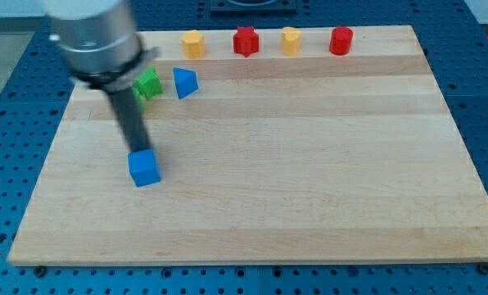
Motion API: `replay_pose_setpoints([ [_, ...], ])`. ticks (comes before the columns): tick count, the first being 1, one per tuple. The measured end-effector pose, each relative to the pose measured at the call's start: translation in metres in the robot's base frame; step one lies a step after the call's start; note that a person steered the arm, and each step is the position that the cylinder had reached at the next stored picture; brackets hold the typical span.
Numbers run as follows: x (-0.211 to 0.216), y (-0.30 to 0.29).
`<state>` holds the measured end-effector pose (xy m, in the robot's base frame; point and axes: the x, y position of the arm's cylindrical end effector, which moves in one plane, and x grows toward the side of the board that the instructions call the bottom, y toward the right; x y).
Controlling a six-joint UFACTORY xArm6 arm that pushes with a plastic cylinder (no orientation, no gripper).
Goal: Push the green circle closer to the blue triangle
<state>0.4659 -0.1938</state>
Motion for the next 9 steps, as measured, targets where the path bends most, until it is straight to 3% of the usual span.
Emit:
replay_pose_setpoints([
  [1, -0.049, -0.077],
  [2, -0.090, -0.109],
  [7, -0.068, 0.112],
  [9, -0.064, 0.131],
])
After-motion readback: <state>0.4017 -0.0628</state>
